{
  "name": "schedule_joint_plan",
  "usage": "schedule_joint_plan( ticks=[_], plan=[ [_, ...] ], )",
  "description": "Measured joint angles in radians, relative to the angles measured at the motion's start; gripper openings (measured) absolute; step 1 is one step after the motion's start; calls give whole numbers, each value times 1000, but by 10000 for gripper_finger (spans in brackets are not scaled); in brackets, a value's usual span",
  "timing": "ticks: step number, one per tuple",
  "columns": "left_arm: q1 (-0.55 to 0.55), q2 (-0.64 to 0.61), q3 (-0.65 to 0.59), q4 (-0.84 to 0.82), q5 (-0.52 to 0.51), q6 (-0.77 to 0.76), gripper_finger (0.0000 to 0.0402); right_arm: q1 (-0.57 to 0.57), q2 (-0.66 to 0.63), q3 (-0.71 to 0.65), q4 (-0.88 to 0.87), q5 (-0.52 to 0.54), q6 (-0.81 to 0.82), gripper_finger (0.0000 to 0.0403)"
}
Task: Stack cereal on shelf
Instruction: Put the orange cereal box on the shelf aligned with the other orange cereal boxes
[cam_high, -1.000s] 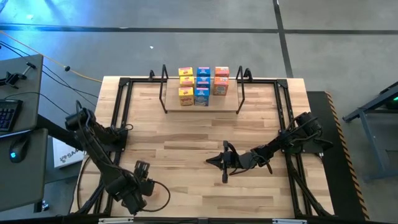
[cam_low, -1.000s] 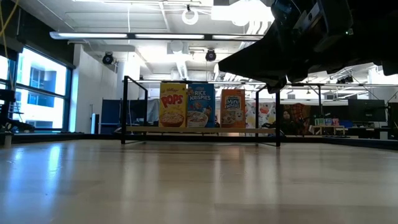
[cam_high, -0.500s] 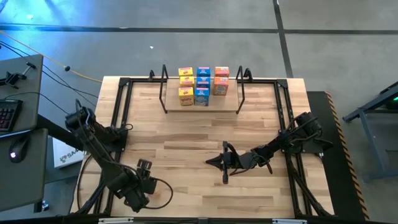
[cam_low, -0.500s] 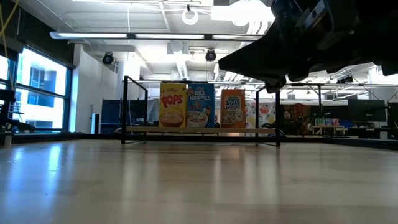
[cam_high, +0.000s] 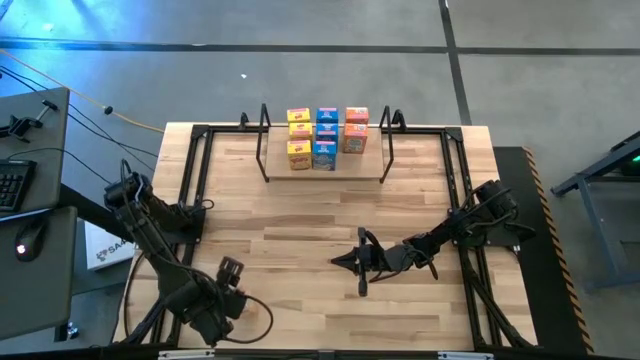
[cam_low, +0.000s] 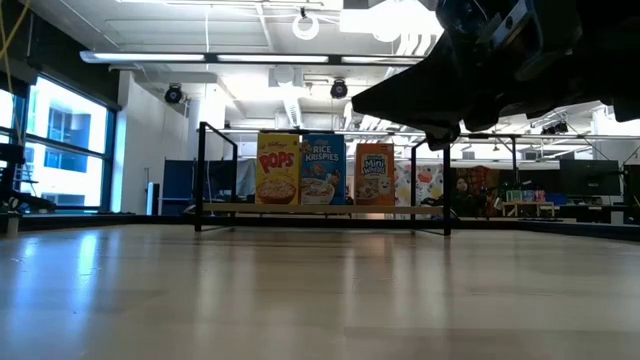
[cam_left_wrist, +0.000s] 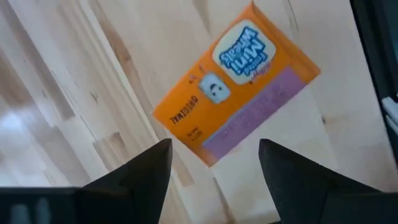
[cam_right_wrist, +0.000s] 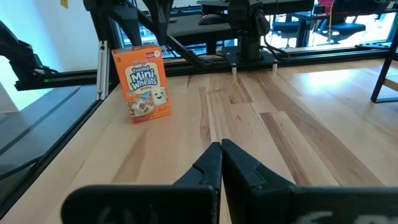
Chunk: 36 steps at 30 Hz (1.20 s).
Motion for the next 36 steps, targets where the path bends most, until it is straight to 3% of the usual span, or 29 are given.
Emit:
schedule_joint_plan(
  ticks=[10,16,21,26,36],
  plan=[
    [28,0,0,25,-62,172,237,-2,0,0,-1,3,1,0],
    [28,0,0,34,-52,164,237,-2,0,0,-1,6,7,0],
    [27,0,0,80,-37,66,231,-2,0,0,-1,6,21,0],
    [23,0,0,80,-63,-111,200,-2,0,35,-24,2,20,0],
    [-2,0,0,139,-106,-331,150,-2,0,240,-336,-43,71,2]
  ],
)
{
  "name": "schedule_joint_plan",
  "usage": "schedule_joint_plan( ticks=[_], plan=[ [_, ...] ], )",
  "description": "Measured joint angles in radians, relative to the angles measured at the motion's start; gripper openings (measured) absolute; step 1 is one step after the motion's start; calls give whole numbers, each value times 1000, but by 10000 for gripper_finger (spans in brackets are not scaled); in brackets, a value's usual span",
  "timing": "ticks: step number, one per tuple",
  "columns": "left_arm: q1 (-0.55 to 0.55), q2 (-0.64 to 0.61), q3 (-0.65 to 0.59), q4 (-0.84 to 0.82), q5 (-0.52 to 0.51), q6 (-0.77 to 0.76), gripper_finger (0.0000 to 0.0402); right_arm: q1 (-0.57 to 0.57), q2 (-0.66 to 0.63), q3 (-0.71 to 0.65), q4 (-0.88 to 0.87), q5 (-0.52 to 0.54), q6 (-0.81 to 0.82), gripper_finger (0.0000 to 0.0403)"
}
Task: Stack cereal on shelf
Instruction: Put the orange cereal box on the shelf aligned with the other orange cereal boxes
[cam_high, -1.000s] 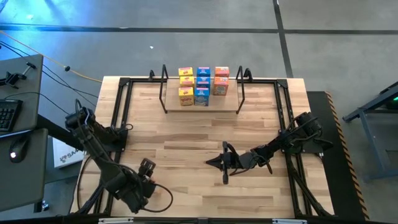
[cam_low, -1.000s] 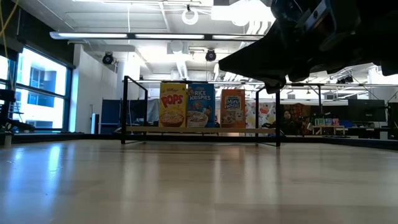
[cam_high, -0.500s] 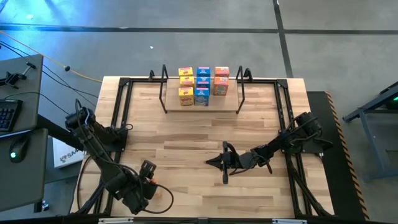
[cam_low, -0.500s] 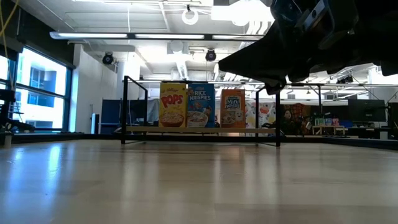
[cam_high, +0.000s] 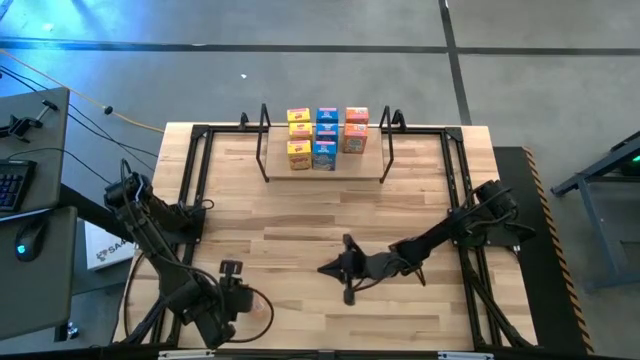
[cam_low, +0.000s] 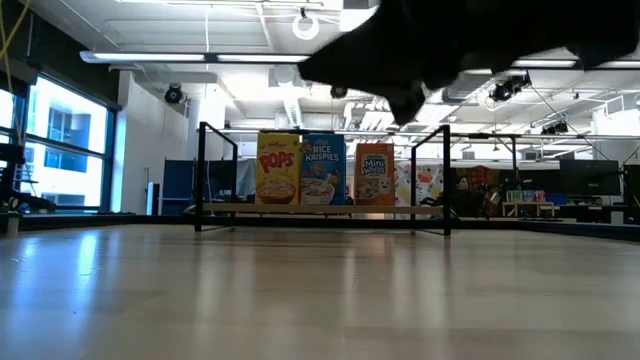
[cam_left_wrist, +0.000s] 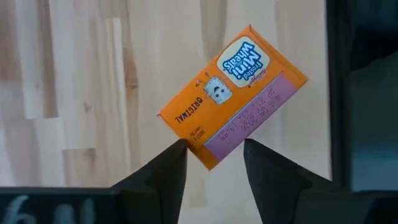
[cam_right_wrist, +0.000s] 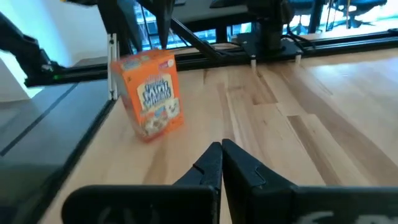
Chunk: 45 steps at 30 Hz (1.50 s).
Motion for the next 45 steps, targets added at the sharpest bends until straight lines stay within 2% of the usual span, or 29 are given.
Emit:
schedule_joint_plan(
  ticks=[3,5,10,14,18,22,28,31,36,45],
  plan=[
    [-9,0,0,38,-10,-47,147,8,0,83,-114,1,30,22],
    [-15,0,0,53,-33,-85,146,21,4,147,-196,2,36,49],
    [-30,0,0,54,-87,-183,146,67,98,326,-264,10,22,156],
    [-50,0,0,57,-124,-222,146,100,228,495,-266,113,12,253],
    [-85,0,0,45,-183,-222,142,121,369,680,-279,216,-1,309],
    [-129,-9,-1,20,-233,-249,124,138,500,871,-304,296,-34,322],
    [-183,-46,-1,-40,-318,-336,83,148,658,1148,-493,424,-5,323],
    [-200,-74,-34,-38,-347,-395,65,148,721,1245,-544,447,32,323],
    [-218,-114,-108,-31,-396,-499,48,136,787,1329,-554,447,80,323],
    [-223,-145,-197,-15,-470,-592,44,101,800,1331,-579,422,191,323]
  ],
)
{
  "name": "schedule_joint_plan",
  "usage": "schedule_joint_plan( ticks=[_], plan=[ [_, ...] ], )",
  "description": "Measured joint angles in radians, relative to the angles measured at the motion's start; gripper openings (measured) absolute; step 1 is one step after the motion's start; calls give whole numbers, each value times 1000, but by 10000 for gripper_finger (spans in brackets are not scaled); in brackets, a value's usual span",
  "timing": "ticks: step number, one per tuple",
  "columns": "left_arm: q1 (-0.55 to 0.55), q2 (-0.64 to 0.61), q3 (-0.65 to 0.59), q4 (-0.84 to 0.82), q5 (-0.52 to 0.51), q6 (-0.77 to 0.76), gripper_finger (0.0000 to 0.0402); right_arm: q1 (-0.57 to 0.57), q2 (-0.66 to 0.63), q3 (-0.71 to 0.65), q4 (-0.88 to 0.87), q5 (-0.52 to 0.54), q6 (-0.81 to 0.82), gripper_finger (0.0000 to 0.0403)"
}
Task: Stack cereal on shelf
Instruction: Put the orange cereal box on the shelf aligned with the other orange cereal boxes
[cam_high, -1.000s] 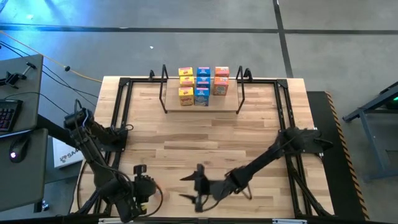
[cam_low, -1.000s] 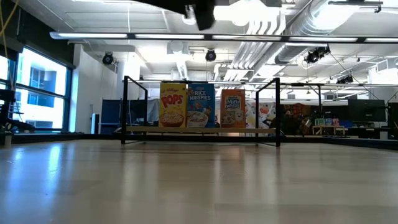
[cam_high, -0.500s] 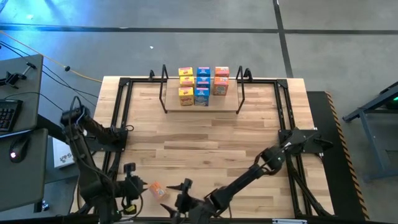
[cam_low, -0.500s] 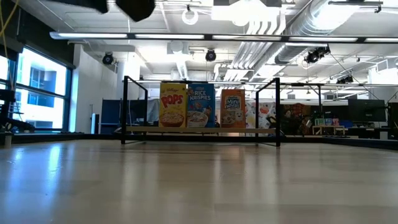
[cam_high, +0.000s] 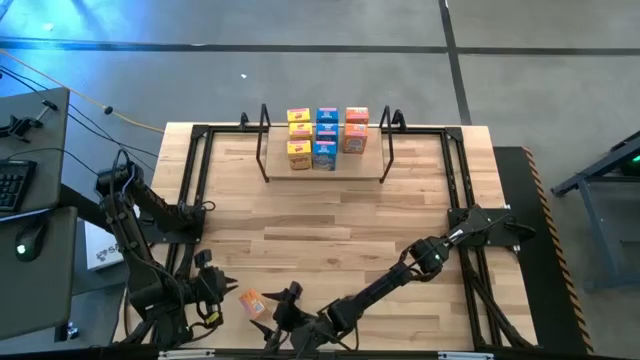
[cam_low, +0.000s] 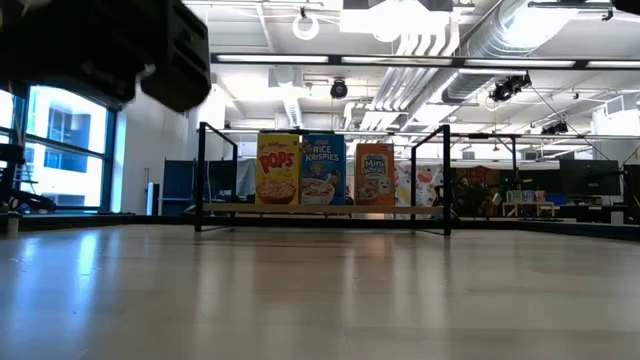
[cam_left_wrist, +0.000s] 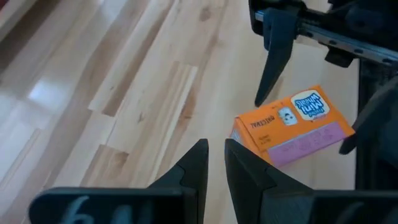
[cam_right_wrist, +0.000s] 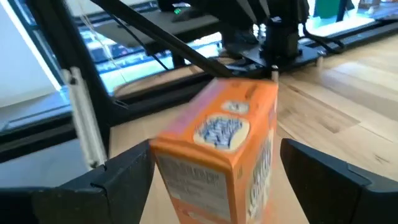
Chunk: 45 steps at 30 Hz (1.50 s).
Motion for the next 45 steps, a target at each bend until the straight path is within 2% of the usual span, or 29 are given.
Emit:
schedule_joint_plan(
  ticks=[6,16,23,30,39,45],
  plan=[
    [0,0,-56,41,-33,-16,44,-20,0,-1,-66,-14,51,312],
    [-26,-18,-112,75,-76,-41,44,-23,0,-2,-60,-5,38,239],
    [-122,-126,-162,82,-225,-122,44,-26,0,-2,-53,9,-8,217],
    [-195,-243,-309,114,-335,-261,44,-36,0,-2,-50,8,-33,201],
    [-208,-308,-439,209,-361,-241,44,-36,-36,-2,-72,2,-133,168],
    [-209,-316,-458,270,-368,-178,44,-36,-88,-2,-179,6,-133,162]
  ],
)
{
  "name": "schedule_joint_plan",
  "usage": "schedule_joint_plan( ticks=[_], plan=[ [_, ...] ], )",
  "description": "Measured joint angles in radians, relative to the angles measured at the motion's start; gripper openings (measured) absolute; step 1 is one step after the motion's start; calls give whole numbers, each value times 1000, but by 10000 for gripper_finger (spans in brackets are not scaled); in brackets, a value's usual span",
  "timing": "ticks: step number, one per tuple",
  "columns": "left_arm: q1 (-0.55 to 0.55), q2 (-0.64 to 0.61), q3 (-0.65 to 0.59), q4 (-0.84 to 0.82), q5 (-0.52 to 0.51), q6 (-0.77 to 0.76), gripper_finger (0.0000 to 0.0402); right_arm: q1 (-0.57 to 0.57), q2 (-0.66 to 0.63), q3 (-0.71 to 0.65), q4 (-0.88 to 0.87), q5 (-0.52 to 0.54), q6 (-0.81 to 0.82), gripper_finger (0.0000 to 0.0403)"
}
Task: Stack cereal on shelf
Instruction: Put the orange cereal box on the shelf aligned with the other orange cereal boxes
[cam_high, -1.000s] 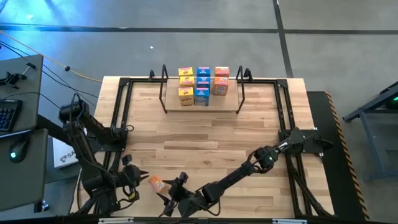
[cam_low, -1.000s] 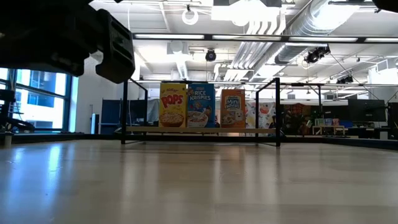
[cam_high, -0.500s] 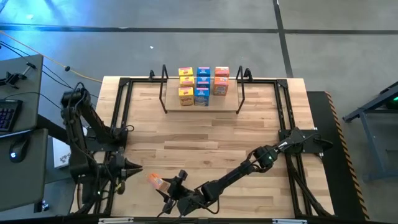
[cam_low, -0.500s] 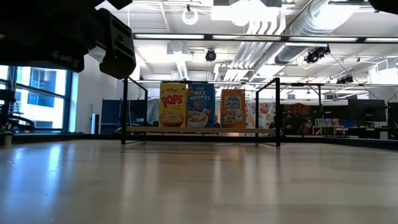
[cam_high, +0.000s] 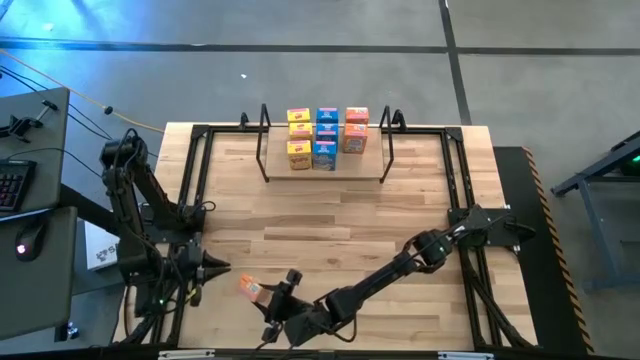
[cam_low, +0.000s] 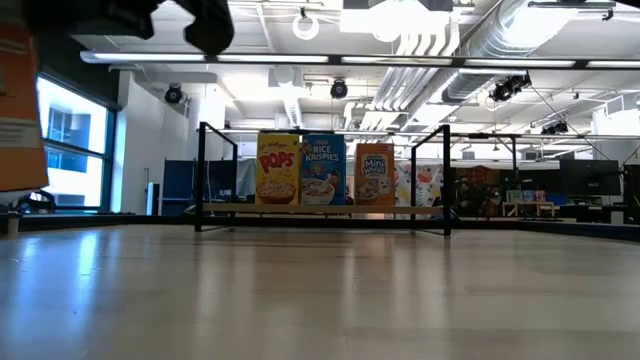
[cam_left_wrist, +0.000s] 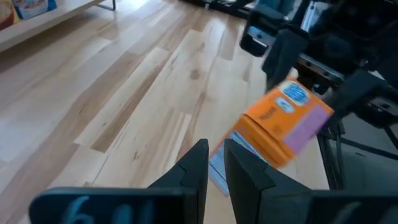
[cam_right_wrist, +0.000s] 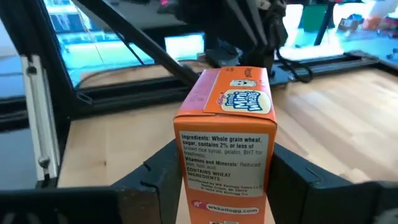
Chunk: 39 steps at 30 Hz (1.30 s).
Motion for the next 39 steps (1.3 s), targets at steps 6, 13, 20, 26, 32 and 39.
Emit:
schedule_joint_plan(
  ticks=[6,13,20,26,32,39],
  plan=[
    [0,0,0,27,-21,50,44,12,-40,0,-132,67,-4,161],
    [4,0,0,33,-55,81,44,69,-186,0,-604,142,149,161],
    [79,0,-40,209,-47,279,43,106,-248,0,-1180,155,525,161],
    [204,0,-163,583,73,579,20,114,-245,0,-1365,176,698,157],
    [357,0,-252,954,222,922,1,104,-244,0,-1373,161,655,136],
    [612,0,-349,1322,503,1267,0,58,-243,0,-1451,104,562,116]
  ],
)
